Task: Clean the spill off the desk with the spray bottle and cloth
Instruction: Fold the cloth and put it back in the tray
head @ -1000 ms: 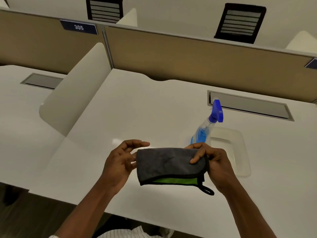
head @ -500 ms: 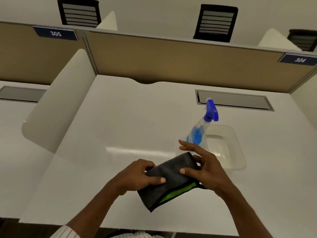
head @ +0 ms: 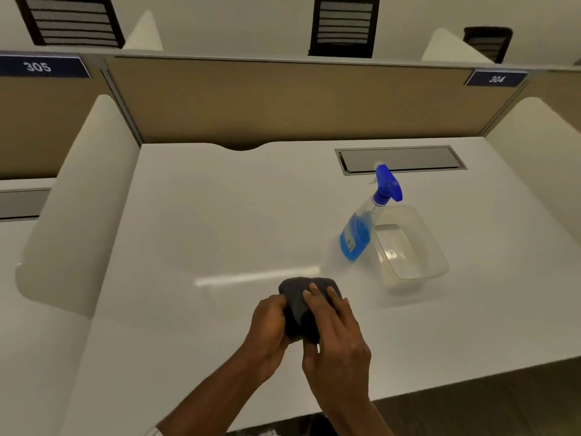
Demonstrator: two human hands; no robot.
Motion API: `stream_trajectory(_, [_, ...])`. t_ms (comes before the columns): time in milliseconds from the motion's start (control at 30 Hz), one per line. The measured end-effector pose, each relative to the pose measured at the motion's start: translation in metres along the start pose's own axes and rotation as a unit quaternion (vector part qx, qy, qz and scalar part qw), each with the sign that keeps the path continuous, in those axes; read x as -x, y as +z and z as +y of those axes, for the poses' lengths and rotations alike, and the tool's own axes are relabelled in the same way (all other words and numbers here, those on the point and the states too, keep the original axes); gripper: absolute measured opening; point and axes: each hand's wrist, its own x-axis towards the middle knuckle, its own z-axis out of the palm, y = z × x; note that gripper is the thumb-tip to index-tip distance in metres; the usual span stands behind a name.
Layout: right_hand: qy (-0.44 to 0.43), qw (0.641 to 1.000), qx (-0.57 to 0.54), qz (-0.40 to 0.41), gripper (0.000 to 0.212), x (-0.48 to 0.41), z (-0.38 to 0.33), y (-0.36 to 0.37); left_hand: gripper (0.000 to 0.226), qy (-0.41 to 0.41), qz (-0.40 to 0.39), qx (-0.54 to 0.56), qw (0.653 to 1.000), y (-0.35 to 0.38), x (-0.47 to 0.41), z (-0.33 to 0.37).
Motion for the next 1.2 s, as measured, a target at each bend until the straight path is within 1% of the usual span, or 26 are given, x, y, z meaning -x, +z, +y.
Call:
stream_trajectory(67, [-0.022,1.000,0.000,-0.009,0.050,0.009,0.000,0.001,0.036,0.011,-0.009,0.069,0.997,-0.003,0.004,0.001])
stream_trajectory(133, [-0.037,0.998,-0.028,-0.043,0.066,0.016,0.001,0.000,0.038,0.018,-0.046,0.087,0.995,-0.002,0.006,0.000])
stream_trajectory(167, [-0.035,0.996,-0.059,-0.061,0.073,0.018,0.001,-0.001,0.040,0.025,-0.073,0.066,0.995,-0.004,0.003,-0.003])
stream_trajectory(200, [-0.026,0.992,-0.096,-0.074,0.077,0.020,0.002,-0.003,0.046,0.040,-0.085,0.011,0.996,-0.005,0.000,-0.006])
stream_trajectory(233, [-0.016,0.987,-0.136,-0.084,0.077,0.020,0.004,-0.007,0.061,0.062,-0.085,-0.053,0.993,-0.005,-0.003,-0.009])
stream_trajectory(267, [-0.004,0.980,-0.179,-0.091,0.076,0.019,0.007,-0.010,0.078,0.082,-0.078,-0.114,0.987,-0.008,-0.005,-0.011])
stream_trajectory(300, [0.012,0.970,-0.221,-0.098,0.071,0.015,0.012,-0.016,0.088,0.092,-0.062,-0.151,0.982,-0.008,-0.007,-0.011])
stream_trajectory(333, [0.031,0.961,-0.256,-0.099,0.064,0.010,0.021,-0.022,0.088,0.105,-0.046,-0.175,0.978,-0.007,-0.007,-0.010])
stream_trajectory(400, [0.101,0.943,-0.309,-0.078,0.045,-0.005,0.041,-0.039,0.075,0.146,-0.041,-0.235,0.960,-0.004,-0.009,-0.007])
stream_trajectory(433, [0.148,0.929,-0.332,-0.071,0.040,-0.014,0.055,-0.047,0.067,0.162,-0.051,-0.266,0.949,0.000,-0.010,-0.004])
stream_trajectory(467, [0.182,0.921,-0.337,-0.071,0.041,-0.023,0.070,-0.053,0.061,0.170,-0.066,-0.295,0.938,0.006,-0.011,0.000])
stream_trajectory(500, [0.192,0.923,-0.324,-0.080,0.044,-0.033,0.086,-0.059,0.057,0.172,-0.084,-0.318,0.928,0.014,-0.011,0.004])
stream_trajectory(533, [0.181,0.932,-0.296,-0.102,0.051,-0.044,0.103,-0.065,0.054,0.169,-0.104,-0.343,0.918,0.025,-0.010,0.008])
stream_trajectory(567, [0.167,0.935,-0.282,-0.137,0.059,-0.053,0.120,-0.070,0.054,0.168,-0.121,-0.376,0.903,0.038,-0.011,0.012])
stream_trajectory(600, [0.156,0.928,-0.284,-0.184,0.066,-0.064,0.137,-0.075,0.055,0.169,-0.133,-0.418,0.883,0.053,-0.013,0.015])
stream_trajectory(667, [0.150,0.899,-0.305,-0.278,0.074,-0.083,0.166,-0.084,0.058,0.175,-0.145,-0.493,0.840,0.087,-0.018,0.020])
stream_trajectory(700, [0.145,0.891,-0.308,-0.300,0.076,-0.092,0.179,-0.089,0.061,0.174,-0.145,-0.510,0.830,0.104,-0.022,0.021])
stream_trajectory(733, [0.140,0.891,-0.305,-0.307,0.077,-0.102,0.191,-0.093,0.065,0.169,-0.141,-0.514,0.829,0.120,-0.025,0.023])
stream_trajectory(800, [0.139,0.888,-0.315,-0.306,0.074,-0.122,0.215,-0.103,0.072,0.170,-0.115,-0.497,0.843,0.153,-0.035,0.024])
stream_trajectory(867, [0.142,0.890,-0.315,-0.297,0.072,-0.142,0.238,-0.111,0.072,0.212,-0.065,-0.483,0.847,0.184,-0.047,0.021])
stream_trajectory(933, [0.150,0.904,-0.289,-0.277,0.071,-0.159,0.258,-0.112,0.064,0.271,-0.020,-0.485,0.831,0.212,-0.059,0.013])
stream_trajectory(1000, [0.160,0.910,-0.274,-0.269,0.070,-0.171,0.275,-0.109,0.053,0.307,0.004,-0.489,0.817,0.235,-0.072,0.004])
stream_trajectory(1067, [0.168,0.914,-0.252,-0.271,0.070,-0.180,0.289,-0.102,0.048,0.313,0.013,-0.496,0.810,0.251,-0.086,-0.005])
stream_trajectory(1200, [0.148,0.931,-0.171,-0.288,0.066,-0.192,0.313,-0.086,0.057,0.292,0.036,-0.522,0.800,0.268,-0.113,-0.015])
